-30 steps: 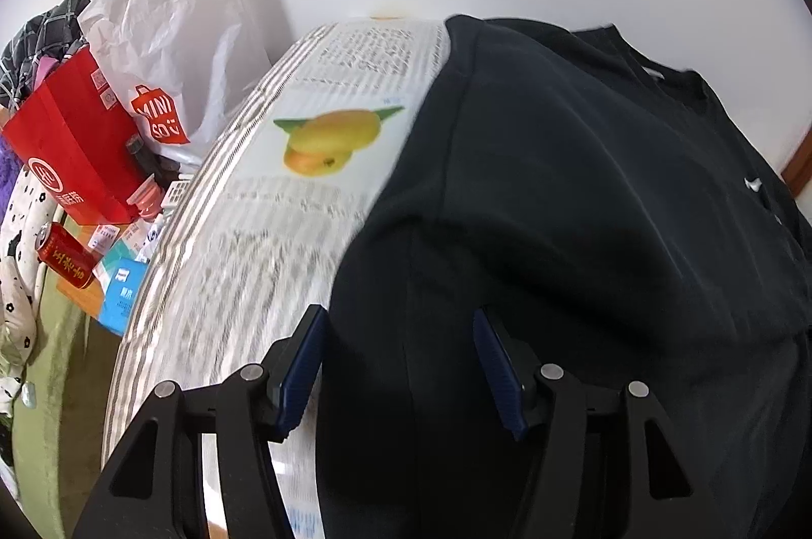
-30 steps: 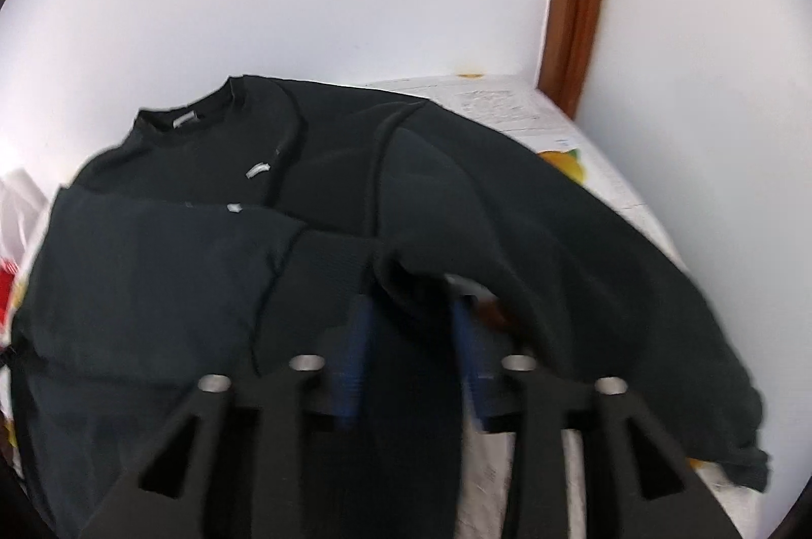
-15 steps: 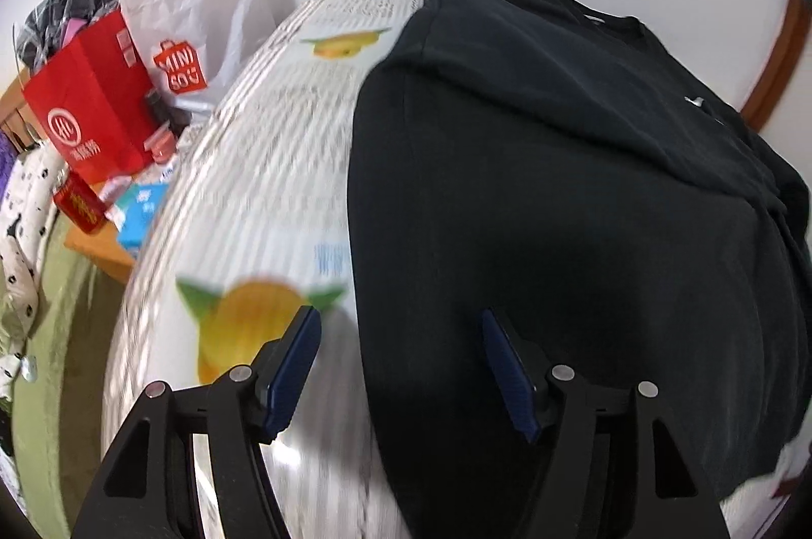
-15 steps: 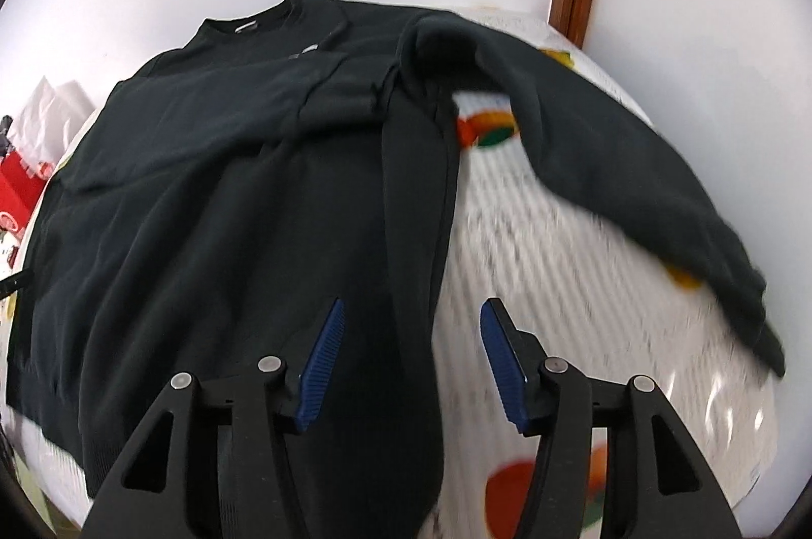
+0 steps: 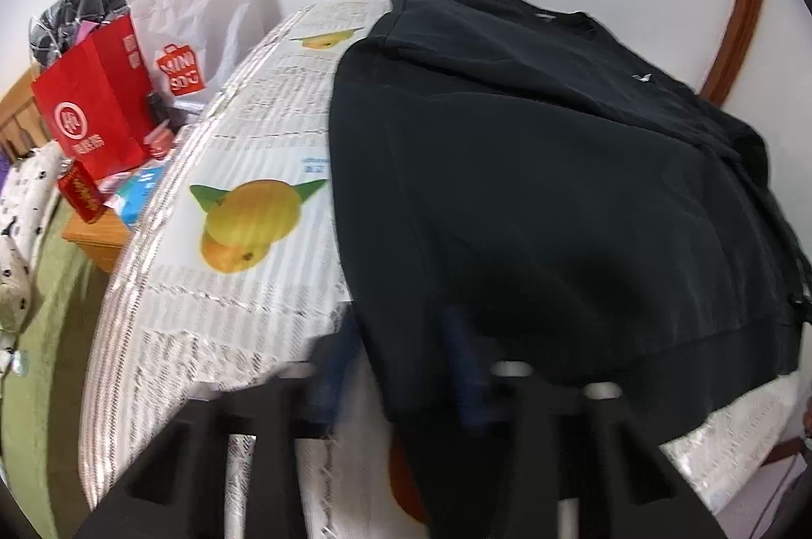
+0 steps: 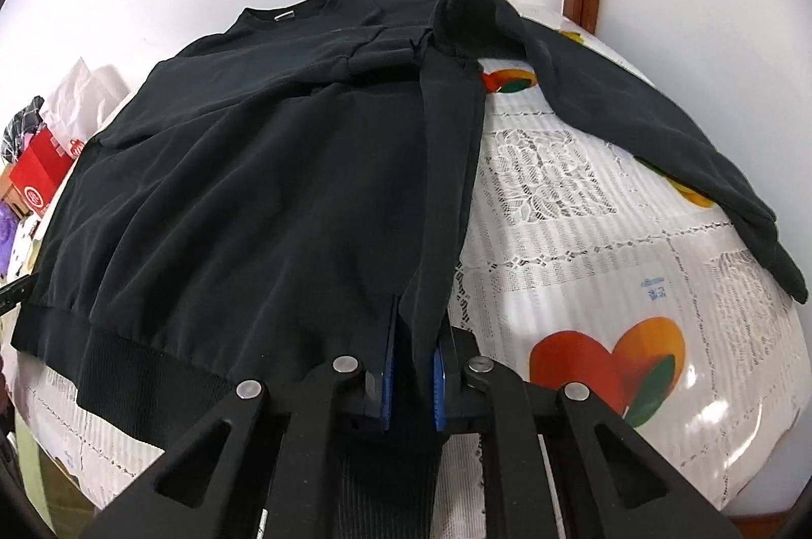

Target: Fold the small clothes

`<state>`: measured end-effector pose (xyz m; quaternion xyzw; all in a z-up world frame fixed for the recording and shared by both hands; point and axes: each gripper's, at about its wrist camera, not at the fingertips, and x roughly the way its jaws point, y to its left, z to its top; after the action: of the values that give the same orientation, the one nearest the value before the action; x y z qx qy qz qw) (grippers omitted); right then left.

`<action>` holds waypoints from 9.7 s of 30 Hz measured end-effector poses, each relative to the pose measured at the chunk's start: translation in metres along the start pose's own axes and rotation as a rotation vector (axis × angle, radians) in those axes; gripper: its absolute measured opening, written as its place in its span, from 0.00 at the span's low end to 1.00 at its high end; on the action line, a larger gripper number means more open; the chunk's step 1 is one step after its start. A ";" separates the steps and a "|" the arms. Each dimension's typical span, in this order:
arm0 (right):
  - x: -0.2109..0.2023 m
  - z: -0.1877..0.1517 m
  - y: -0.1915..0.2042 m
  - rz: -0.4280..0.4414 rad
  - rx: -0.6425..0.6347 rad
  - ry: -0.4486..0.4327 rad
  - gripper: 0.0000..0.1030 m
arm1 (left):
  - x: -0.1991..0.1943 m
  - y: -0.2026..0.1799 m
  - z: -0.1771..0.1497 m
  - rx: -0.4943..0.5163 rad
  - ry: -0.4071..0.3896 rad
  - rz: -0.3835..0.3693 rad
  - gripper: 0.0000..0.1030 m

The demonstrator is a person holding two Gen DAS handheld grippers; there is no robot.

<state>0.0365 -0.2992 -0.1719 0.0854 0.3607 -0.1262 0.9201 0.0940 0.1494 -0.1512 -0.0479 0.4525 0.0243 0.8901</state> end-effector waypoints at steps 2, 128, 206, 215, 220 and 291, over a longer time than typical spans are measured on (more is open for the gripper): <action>-0.002 -0.002 -0.001 0.009 0.015 0.000 0.09 | -0.003 0.002 -0.004 -0.019 0.001 -0.013 0.10; 0.067 0.165 0.140 0.264 -0.197 -0.057 0.59 | 0.041 -0.017 0.048 -0.010 -0.019 0.114 0.80; 0.045 0.126 0.035 0.140 -0.085 -0.012 0.42 | 0.089 -0.095 0.152 0.025 0.042 -0.225 0.07; 0.031 0.133 0.050 0.128 -0.109 -0.048 0.42 | 0.055 -0.060 0.185 -0.036 -0.133 -0.215 0.05; 0.025 0.143 0.058 0.120 -0.129 -0.073 0.42 | 0.054 -0.034 0.193 -0.010 -0.156 -0.063 0.05; 0.001 0.092 -0.003 -0.048 -0.022 -0.027 0.49 | -0.002 -0.038 0.107 -0.001 -0.089 -0.014 0.13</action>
<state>0.0953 -0.3251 -0.1057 0.0648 0.3518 -0.1456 0.9224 0.1822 0.1226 -0.0846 -0.0504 0.4120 0.0202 0.9096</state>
